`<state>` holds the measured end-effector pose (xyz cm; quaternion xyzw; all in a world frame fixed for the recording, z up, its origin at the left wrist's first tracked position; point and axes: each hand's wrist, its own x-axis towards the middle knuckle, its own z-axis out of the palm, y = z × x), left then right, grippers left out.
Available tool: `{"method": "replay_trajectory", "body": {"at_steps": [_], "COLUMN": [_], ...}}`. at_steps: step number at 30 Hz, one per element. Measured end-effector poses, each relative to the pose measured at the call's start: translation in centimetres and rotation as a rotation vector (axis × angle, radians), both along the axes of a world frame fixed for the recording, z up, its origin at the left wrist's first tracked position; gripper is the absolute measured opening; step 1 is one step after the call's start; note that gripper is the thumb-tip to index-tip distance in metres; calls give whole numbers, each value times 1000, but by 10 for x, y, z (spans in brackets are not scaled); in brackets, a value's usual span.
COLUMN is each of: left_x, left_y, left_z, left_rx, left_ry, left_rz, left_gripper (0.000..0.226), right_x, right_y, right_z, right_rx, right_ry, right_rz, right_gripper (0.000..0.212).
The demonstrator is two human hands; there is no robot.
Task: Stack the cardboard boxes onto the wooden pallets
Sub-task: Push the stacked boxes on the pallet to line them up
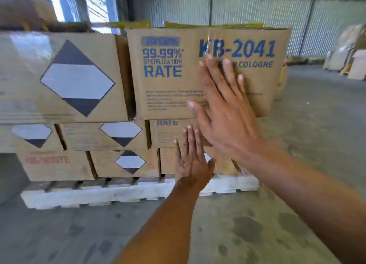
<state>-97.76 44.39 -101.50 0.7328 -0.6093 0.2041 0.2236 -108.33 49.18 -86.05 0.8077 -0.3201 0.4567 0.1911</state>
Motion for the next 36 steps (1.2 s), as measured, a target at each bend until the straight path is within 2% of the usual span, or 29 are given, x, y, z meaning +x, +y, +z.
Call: {"method": "replay_trajectory", "body": {"at_steps": [1, 5, 9, 13, 19, 23, 36], "left_x": [5, 15, 35, 45, 50, 53, 59], "left_y": [-6, -5, -19, -37, -56, -67, -119], "left_z": [4, -1, -2, 3, -7, -13, -19], "left_rx": [-1, 208, 246, 286, 253, 205, 136], "left_ry": [-6, -61, -47, -11, 57, 61, 120], "left_rz": [-4, -40, -30, -30, -72, -110, -194], "left_gripper": [89, 88, 98, 91, 96, 100, 95], "right_x": [-3, -7, 13, 29, 42, 51, 57], "right_y": [-1, 3, -3, -16, -41, -67, -136], "right_z": [0, -6, -16, -13, -21, -19, -12], "right_rx": [-27, -13, -13, 28, -18, 38, 54], "right_ry": [1, 0, 70, 34, 8, 30, 101], "right_rz": [-11, -39, -73, -96, -126, -116, -155], "right_gripper": [68, 68, 69, 71, 66, 66, 63]}}
